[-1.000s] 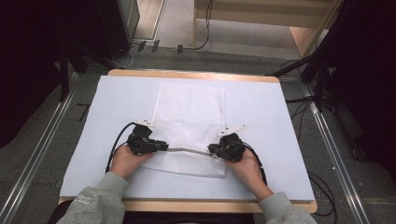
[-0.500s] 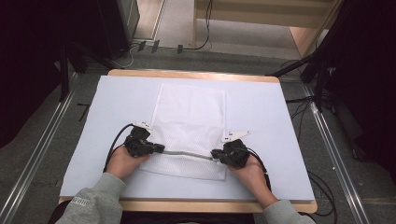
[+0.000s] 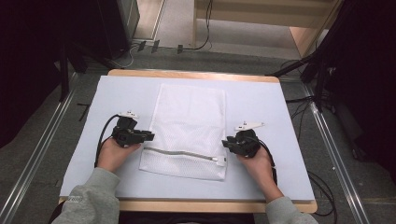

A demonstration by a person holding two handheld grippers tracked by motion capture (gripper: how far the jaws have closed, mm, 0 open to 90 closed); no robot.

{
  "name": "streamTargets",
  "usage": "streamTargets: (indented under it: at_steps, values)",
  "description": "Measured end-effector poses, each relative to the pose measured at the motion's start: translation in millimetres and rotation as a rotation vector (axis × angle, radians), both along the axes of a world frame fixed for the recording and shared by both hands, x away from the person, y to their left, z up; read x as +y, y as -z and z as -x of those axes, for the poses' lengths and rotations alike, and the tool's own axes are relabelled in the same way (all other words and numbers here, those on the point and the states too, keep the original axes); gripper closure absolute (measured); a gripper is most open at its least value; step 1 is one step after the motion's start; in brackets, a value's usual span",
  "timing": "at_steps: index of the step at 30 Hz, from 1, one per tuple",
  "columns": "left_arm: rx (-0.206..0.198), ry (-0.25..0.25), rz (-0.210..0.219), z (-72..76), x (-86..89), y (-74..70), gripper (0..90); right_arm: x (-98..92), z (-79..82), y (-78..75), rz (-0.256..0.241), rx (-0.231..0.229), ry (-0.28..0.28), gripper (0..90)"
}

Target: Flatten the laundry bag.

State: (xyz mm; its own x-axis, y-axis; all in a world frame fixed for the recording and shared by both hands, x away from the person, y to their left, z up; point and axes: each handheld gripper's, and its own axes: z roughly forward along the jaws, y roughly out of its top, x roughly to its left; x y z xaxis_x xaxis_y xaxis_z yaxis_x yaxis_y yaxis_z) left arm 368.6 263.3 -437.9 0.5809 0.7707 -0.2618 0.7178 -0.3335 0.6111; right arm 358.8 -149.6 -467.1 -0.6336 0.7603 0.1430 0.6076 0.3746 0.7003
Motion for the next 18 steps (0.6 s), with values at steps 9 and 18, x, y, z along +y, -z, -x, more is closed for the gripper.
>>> streamTargets:
  at_steps: [9, 18]
  values:
    - [0.026, -0.049, -0.033, -12.9, 1.1, 13.6, 69.5, 5.8, -8.3, 5.8, 0.027, -0.004, 0.017, 67.9]
    - [0.006, -0.024, -0.058, -12.0, -5.1, 16.2, 90.0, 14.9, -12.3, 4.1, 0.063, -0.006, 0.014, 88.6]
